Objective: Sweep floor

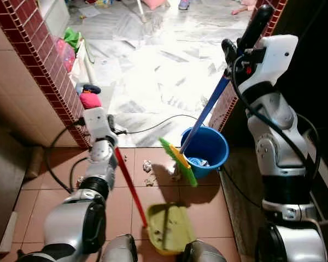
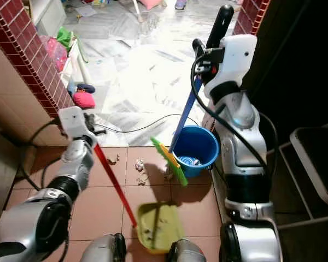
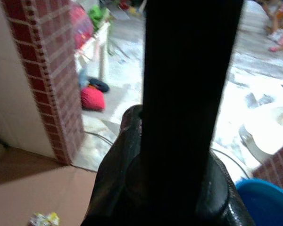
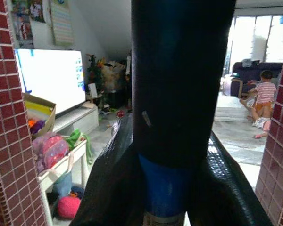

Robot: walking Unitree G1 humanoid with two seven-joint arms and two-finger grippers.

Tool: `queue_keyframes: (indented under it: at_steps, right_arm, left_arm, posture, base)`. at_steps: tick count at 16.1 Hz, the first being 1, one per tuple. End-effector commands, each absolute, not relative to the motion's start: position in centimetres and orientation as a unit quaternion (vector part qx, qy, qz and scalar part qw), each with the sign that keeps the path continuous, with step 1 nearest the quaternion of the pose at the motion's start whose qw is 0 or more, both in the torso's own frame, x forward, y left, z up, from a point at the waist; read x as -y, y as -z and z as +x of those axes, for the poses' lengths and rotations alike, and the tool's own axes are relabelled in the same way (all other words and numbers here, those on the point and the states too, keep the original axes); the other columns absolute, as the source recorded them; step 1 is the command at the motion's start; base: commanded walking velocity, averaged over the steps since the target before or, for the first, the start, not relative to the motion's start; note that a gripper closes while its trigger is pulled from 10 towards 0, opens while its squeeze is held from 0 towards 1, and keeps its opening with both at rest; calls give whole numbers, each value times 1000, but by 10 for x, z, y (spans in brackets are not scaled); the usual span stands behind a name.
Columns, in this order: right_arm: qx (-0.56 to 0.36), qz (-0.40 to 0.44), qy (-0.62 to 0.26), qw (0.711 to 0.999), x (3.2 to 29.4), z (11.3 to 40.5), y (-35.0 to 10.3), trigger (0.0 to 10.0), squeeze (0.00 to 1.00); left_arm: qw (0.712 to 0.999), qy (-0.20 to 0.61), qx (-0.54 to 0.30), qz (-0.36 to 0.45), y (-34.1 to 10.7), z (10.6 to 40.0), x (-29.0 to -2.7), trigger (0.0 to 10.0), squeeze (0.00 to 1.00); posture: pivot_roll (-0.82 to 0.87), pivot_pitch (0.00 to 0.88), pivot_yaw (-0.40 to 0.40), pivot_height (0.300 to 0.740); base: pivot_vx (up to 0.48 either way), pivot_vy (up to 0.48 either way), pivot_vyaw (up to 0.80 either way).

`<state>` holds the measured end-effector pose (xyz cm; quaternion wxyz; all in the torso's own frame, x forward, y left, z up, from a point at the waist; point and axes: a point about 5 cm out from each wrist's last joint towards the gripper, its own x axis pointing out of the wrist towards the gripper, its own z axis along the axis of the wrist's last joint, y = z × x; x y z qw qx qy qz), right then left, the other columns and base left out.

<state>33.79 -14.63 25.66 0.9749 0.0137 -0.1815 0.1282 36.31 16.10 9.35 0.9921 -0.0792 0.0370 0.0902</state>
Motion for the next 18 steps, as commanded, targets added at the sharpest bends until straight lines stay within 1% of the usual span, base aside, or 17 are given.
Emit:
queue_keyframes:
  at_steps: [1,3,5,8,9,11,12,13,14,15,16,18]
  right_arm:
    - [200,6,-133,971,145,332,-264,10000,0]
    - [181,-16,-140,973,145,325,-248,10000,0]
    - [177,-74,-159,968,143,319,-231,10000,0]
    - [151,-122,-167,967,143,316,-197,10000,0]
    - [152,-133,-178,963,137,315,-195,10000,0]
    - [138,-126,-200,962,124,313,-188,10000,0]
    - [121,-124,-205,963,120,312,-182,10000,0]
    - [106,-129,-207,964,119,312,-177,10000,0]
    - [93,-142,-204,964,120,311,-170,10000,0]
    - [86,-145,-202,965,121,311,-168,10000,0]
    - [52,-160,-198,966,125,312,-154,10000,0]
    - [-36,-225,-188,955,143,306,-106,10000,0]
  left_arm:
    - [993,-97,11,-70,-111,368,-168,10000,0]
    - [992,-95,51,-60,-124,368,-178,10000,0]
    - [992,-95,68,-49,-131,367,-184,10000,0]
    - [989,-100,103,-30,-142,361,-196,10000,0]
    - [988,-104,116,-13,-146,358,-200,10000,0]
    - [985,-104,136,-10,-155,353,-204,10000,0]
    - [986,-89,139,-24,-158,352,-203,10000,0]
    - [989,-56,129,-44,-157,353,-198,10000,0]
    - [990,-28,130,-46,-158,351,-194,10000,0]
    - [990,-28,133,-44,-159,350,-195,10000,0]
    - [988,-31,143,-51,-164,348,-198,10000,0]
    - [985,-54,159,-46,-176,345,-210,10000,0]
  posture:
    - [-135,64,-1,740]
    - [-127,62,-7,740]
    - [-123,60,-9,740]
    - [-86,62,-19,740]
    - [-67,66,-23,740]
    - [-56,64,-30,740]
    - [-48,62,-35,740]
    - [-41,60,-38,740]
    - [-39,59,-38,740]
    - [-39,59,-38,740]
    - [-38,57,-34,740]
    - [-29,53,-33,740]
  base:
    - [0,0,0]
    - [0,0,0]
    - [0,0,0]
    - [0,0,0]
    - [0,0,0]
    - [0,0,0]
    - [0,0,0]
    - [0,0,0]
    - [0,0,0]
    - [0,0,0]
    - [0,0,0]
    - [0,0,0]
